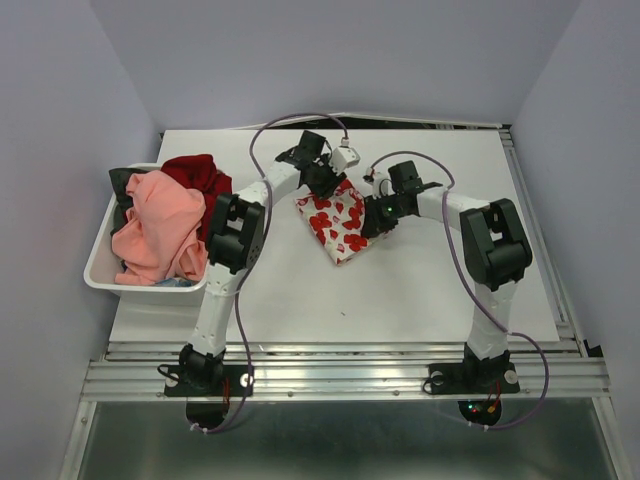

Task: Fold and stack the skirts
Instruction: Fold the skirt

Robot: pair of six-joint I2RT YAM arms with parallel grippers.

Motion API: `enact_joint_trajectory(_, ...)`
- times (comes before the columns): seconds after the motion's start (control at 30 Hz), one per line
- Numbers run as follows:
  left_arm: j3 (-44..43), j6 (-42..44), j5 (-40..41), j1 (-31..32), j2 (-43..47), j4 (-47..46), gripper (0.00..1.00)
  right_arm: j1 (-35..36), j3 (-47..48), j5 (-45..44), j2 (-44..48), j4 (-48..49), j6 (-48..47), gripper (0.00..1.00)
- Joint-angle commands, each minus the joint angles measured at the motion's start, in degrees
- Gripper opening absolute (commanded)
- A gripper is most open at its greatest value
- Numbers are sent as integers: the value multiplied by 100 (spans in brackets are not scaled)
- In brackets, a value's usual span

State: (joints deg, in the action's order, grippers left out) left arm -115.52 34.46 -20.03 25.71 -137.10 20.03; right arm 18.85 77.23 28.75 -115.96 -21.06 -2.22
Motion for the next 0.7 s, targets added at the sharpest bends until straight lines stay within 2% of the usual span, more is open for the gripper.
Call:
enact_joint_trajectory(0.0, -217, -246, 298, -102, 69, 554, 50, 40, 46, -722, -243, -680, -288, 25)
enact_joint_trajectory(0.1, 378, -369, 316, -102, 419, 607, 50, 40, 169, -914, -181, -803, -340, 26)
enact_joint_trajectory(0.17, 740, -387, 263, -102, 674, 546, 50, 40, 257, -1081, -102, -891, -402, 31)
enact_joint_trajectory(0.3, 1890, -580, -113, -102, 1727, 194, 54, -22, 591, -1599, 135, -909, -490, 34)
enact_joint_trajectory(0.5, 2472, -1116, -642, -58, 2668, 335, 59, -145, 1706, -2514, -137, -1058, -728, 38)
enact_joint_trajectory(0.57, 2639, -1396, -494, -66, 3029, 134, 63, -145, 2144, -2341, -102, -1250, -597, 41)
enact_joint_trajectory(0.67, 2763, -1801, -265, -119, 3399, -86, 67, -145, 2340, -2015, 135, -1514, -87, 49)
